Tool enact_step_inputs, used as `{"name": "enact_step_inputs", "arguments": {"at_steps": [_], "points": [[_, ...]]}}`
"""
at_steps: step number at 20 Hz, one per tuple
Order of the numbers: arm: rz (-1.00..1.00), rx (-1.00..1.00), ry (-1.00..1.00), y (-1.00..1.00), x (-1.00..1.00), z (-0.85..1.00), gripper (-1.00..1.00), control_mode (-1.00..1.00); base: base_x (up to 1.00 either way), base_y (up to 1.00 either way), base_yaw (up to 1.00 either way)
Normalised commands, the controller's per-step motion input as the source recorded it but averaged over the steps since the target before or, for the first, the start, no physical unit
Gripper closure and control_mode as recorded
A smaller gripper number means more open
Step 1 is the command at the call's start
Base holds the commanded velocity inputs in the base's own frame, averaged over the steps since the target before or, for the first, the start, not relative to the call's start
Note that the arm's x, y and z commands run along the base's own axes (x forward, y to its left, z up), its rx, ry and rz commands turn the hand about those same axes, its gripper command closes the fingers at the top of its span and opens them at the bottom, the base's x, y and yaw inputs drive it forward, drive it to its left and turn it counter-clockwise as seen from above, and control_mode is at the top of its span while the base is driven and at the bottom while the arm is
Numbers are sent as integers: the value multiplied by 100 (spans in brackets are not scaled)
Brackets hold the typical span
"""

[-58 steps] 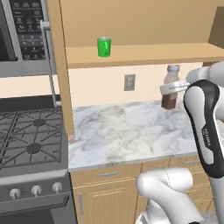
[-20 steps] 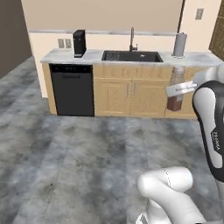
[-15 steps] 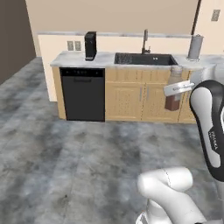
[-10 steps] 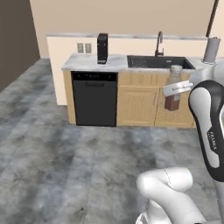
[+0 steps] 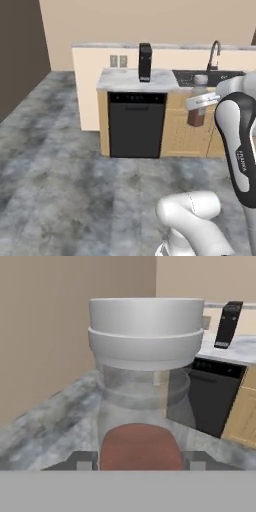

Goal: Take the cinnamon bottle from the cabinet and place it on the dining table, next to the plate with the cupcake. Then take the chocolate from the dining counter and place it on the cupcake plate.

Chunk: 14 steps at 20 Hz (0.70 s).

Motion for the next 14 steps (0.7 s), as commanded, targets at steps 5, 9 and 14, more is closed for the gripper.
{"name": "enact_step_inputs", "arguments": {"at_steps": [5,9,14], "points": [[0,0,0,0,0,0,100,100,100,72,-11],[0,0,0,0,0,0,100,100,100,71,-8],[0,0,0,0,0,0,100,100,100,71,-6]]}}
